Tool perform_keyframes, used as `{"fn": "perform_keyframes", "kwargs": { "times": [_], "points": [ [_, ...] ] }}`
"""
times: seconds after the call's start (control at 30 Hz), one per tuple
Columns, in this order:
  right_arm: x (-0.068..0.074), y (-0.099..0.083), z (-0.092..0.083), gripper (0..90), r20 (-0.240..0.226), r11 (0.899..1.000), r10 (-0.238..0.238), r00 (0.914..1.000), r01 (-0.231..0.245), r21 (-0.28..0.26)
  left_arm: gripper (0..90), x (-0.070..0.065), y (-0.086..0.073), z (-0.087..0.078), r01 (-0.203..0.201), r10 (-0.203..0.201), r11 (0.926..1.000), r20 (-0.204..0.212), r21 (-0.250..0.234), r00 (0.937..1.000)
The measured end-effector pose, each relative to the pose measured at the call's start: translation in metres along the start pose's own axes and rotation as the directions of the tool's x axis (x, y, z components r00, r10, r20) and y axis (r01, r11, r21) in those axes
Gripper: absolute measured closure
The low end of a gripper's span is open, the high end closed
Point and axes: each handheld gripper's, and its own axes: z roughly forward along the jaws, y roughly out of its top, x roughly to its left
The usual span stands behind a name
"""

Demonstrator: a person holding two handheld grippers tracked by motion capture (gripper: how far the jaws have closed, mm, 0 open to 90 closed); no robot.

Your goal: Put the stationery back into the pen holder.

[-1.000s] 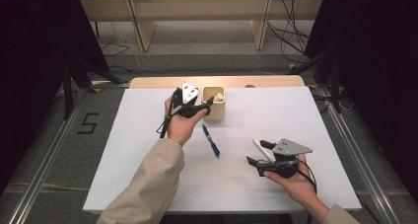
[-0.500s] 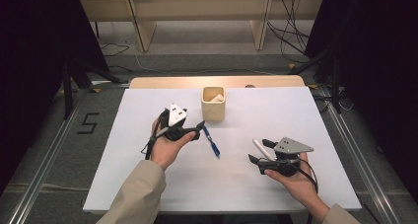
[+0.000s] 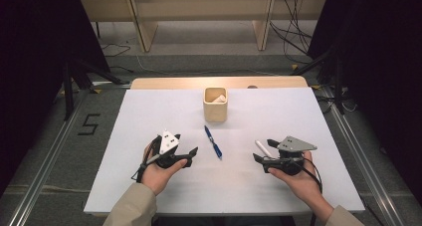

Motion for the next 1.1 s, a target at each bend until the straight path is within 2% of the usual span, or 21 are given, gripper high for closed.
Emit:
{"fn": "perform_keyframes", "kwargs": {
  "times": [0.17, 0.27, 0.4, 0.57, 0.73, 0.8, 0.87, 0.97, 1.0, 1.1],
  "points": [
    [-0.005, 0.003, 0.0, 26.8, 0.021, 0.999, 0.014, 0.9997, -0.015, 0.032, 23.6, 0.001, -0.007, -0.003, 0.003, -0.003, 0.9998, 0.007, 0.021, 1.0],
    [-0.009, 0.007, 0.001, 27.4, 0.041, 0.997, 0.032, 0.9987, -0.035, 0.068, 23.8, 0.004, -0.009, -0.003, -0.003, 0.004, 0.9996, -0.016, 0.029, 0.9999],
    [-0.017, 0.012, 0.001, 29.7, 0.058, 0.993, 0.052, 0.9969, -0.058, 0.105, 23.9, 0.007, -0.011, -0.005, 0.009, -0.008, 0.9995, -0.025, 0.03, 0.9997],
    [-0.028, 0.019, 0.001, 37.9, 0.076, 0.973, 0.081, 0.9938, -0.096, 0.211, 24.1, 0.01, -0.014, -0.005, 0.019, -0.018, 0.9992, -0.029, 0.035, 0.9994],
    [-0.033, 0.028, 0.002, 43.8, 0.09, 0.942, 0.073, 0.9933, -0.098, 0.322, 24.2, 0.01, -0.014, -0.005, 0.017, -0.016, 0.9991, -0.032, 0.04, 0.9993],
    [-0.033, 0.031, 0.003, 47.0, 0.092, 0.919, 0.075, 0.9929, -0.105, 0.381, 24.2, 0.01, -0.015, -0.006, 0.01, -0.008, 0.999, -0.037, 0.044, 0.9993],
    [-0.032, 0.033, 0.004, 49.3, 0.103, 0.889, 0.089, 0.9907, -0.126, 0.441, 24.3, 0.01, -0.016, -0.006, 0.008, -0.006, 0.9988, -0.039, 0.048, 0.9992],
    [-0.032, 0.035, 0.005, 51.1, 0.105, 0.857, 0.1, 0.9894, -0.139, 0.497, 24.3, 0.011, -0.017, -0.008, 0.008, -0.006, 0.9988, -0.042, 0.049, 0.9991],
    [-0.033, 0.035, 0.005, 51.9, 0.102, 0.84, 0.102, 0.9895, -0.141, 0.523, 24.3, 0.011, -0.018, -0.008, 0.011, -0.009, 0.9988, -0.042, 0.047, 0.9991],
    [-0.034, 0.036, 0.008, 52.4, 0.098, 0.815, 0.113, 0.9888, -0.149, 0.56, 24.4, 0.012, -0.018, -0.009, 0.009, -0.007, 0.9987, -0.043, 0.05, 0.9991]
  ]
}}
